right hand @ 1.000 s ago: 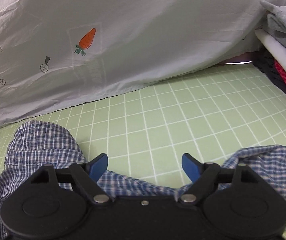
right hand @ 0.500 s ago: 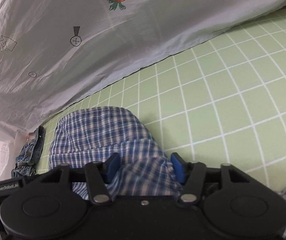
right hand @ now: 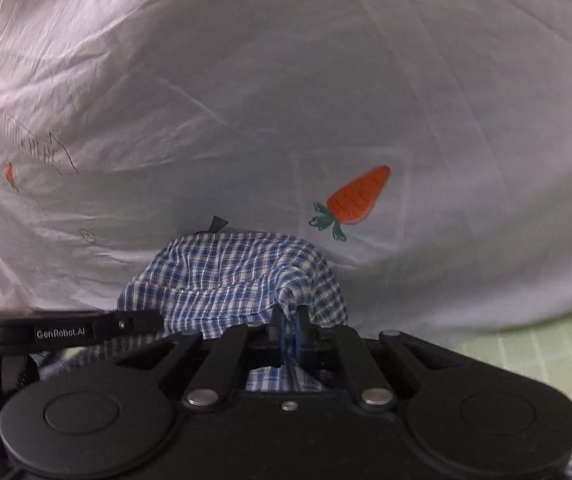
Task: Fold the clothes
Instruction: 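Lift the shirt by the hem with both grippers, shake it, lay it flat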
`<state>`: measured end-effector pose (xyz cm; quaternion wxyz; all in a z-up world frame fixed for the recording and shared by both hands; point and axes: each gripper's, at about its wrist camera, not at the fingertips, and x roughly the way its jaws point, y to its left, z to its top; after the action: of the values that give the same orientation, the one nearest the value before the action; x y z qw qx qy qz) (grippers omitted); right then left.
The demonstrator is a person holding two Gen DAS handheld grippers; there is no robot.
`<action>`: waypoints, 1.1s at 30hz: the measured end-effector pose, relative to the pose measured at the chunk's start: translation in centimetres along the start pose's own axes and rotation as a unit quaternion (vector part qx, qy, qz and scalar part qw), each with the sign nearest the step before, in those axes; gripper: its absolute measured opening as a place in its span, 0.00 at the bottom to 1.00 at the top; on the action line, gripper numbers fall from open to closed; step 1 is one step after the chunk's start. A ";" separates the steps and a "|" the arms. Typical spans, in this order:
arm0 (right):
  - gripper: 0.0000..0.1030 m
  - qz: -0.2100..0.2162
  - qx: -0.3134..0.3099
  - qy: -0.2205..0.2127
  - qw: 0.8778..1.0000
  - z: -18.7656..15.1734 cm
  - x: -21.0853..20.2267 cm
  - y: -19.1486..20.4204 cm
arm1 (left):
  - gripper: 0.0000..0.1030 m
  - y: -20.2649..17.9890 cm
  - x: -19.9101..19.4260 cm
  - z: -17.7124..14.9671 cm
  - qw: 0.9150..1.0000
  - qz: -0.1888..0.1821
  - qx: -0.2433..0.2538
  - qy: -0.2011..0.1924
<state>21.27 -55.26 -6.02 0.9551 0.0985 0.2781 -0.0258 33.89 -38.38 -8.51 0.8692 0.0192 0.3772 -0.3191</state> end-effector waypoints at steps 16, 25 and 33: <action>0.05 -0.057 -0.027 0.073 0.995 -5.1 10.8 -1.7 | 0.12 1.5 7.7 -2.1 0.999 0.020 -0.001 0.031; 0.79 -0.058 0.022 0.033 0.998 -1.6 3.9 -3.1 | 0.87 -0.3 -1.2 0.7 0.998 0.059 -0.015 -0.027; 1.00 -0.116 0.072 0.032 0.990 -10.1 -13.8 -7.5 | 0.94 -3.2 -16.2 -10.0 0.993 0.098 -0.066 0.004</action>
<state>3.53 -60.68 -8.25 0.9267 0.1348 0.3155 -0.1536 17.37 -29.44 -4.15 0.8939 0.0003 0.3975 -0.2073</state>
